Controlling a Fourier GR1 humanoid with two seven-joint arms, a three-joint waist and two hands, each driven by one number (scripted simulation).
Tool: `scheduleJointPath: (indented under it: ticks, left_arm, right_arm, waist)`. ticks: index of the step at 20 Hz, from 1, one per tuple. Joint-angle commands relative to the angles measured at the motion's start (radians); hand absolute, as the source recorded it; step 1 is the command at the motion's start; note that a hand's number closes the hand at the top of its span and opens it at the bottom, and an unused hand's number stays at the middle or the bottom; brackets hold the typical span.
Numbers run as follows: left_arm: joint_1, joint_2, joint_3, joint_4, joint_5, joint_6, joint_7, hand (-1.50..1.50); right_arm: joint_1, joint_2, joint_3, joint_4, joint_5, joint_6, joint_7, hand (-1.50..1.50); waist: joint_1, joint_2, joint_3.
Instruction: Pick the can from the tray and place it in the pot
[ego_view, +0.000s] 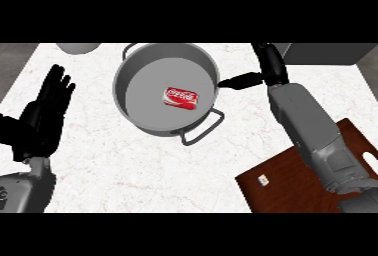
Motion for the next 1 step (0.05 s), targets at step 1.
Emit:
scheduleJointPath:
  ticks: [1]
  left_arm:
    - [0.003,-0.004,0.035,0.036,0.021,-0.047,-0.036,0.00]
  right_arm:
    - [-0.012,-0.028,-0.027,0.019,0.015,0.062,-0.007,-1.50]
  waist:
    - [0.000,0.001,0.000]
